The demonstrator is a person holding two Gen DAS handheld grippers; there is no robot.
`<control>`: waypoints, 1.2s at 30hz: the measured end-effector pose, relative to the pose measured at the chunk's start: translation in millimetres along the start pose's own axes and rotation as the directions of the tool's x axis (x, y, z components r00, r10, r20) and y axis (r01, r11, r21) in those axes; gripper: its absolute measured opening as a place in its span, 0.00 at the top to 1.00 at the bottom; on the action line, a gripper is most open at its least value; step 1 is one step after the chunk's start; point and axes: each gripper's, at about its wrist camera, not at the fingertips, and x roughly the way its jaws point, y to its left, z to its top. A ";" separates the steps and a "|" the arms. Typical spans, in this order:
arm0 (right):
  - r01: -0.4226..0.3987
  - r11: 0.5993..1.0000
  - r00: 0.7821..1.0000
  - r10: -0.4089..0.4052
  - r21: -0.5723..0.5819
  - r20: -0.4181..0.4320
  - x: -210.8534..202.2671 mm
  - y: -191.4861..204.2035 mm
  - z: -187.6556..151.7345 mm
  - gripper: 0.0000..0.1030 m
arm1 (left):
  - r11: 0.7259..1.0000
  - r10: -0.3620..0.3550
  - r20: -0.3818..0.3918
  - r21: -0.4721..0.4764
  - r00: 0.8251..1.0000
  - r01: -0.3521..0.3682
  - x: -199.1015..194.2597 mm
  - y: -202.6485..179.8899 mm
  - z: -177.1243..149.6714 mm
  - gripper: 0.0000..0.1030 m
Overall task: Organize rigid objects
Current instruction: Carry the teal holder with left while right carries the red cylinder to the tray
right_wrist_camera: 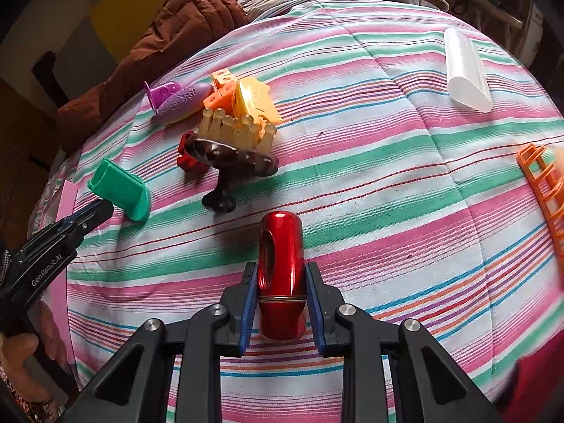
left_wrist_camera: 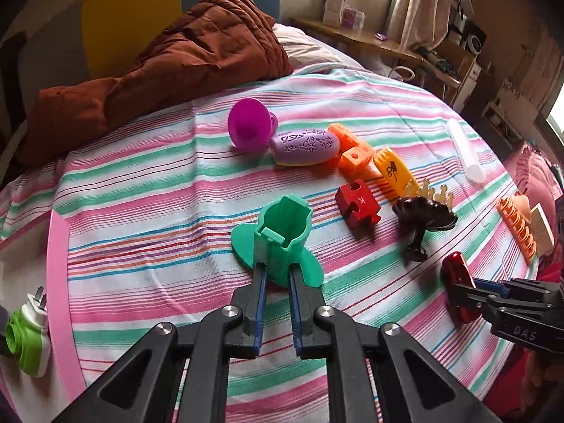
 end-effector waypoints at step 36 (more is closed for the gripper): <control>-0.176 0.965 0.983 0.184 -0.196 0.020 -23.6 84.8 -31.4 0.74 | 0.961 0.147 0.169 -0.259 0.975 -0.100 -137.6 126.2 -77.0 0.71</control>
